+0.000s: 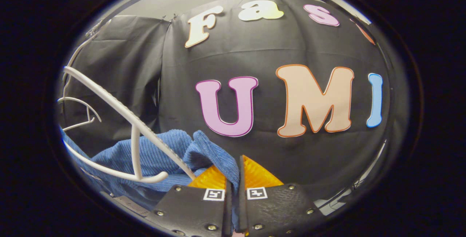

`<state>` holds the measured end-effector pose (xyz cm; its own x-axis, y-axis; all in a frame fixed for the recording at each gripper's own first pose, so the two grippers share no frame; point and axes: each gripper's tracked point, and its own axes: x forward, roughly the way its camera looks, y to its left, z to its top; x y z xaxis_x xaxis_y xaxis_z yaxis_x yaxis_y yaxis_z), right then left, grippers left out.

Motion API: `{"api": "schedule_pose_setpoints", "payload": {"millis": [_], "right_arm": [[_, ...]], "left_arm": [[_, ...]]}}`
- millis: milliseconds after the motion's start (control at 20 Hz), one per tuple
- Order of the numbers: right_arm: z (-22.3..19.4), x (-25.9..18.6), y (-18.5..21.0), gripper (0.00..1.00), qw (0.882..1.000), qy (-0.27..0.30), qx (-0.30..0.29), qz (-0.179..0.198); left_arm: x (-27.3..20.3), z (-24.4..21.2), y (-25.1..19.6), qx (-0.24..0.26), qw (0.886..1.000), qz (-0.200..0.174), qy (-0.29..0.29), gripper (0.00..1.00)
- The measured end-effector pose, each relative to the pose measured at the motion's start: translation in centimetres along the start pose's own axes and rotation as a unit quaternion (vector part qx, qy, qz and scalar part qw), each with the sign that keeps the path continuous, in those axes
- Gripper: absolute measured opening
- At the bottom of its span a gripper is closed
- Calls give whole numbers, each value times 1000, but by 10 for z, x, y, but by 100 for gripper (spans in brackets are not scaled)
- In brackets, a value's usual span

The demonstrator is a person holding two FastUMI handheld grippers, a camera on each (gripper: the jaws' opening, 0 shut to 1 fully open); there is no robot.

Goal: Grasp the clothes on the hanger with both hands and then place them into the laundry hamper below.

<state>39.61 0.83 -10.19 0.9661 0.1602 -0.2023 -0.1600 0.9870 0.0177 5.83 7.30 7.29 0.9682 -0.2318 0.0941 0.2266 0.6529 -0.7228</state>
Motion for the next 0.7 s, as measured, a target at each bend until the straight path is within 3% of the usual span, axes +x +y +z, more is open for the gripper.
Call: {"api": "schedule_pose_setpoints", "payload": {"millis": [100, 150, 250, 700], "right_arm": [[-3, -3, 0, 8, 1000, 4, 3, 5], [-5, -4, 3, 8, 1000, 5, 4, 10], [-6, -9, 6, 8, 1000, 1, -2, 15], [-27, -27, -1, 8, 1000, 13, -3, 17]], "left_arm": [[-12, 13, -8, -37, 998, -31, -37, 2], [-17, 21, -2, -55, 997, -28, -54, 2], [-19, 18, 20, -59, 997, 3, -57, 2], [-15, -49, 64, 6, 996, 91, 2, 3]]}}
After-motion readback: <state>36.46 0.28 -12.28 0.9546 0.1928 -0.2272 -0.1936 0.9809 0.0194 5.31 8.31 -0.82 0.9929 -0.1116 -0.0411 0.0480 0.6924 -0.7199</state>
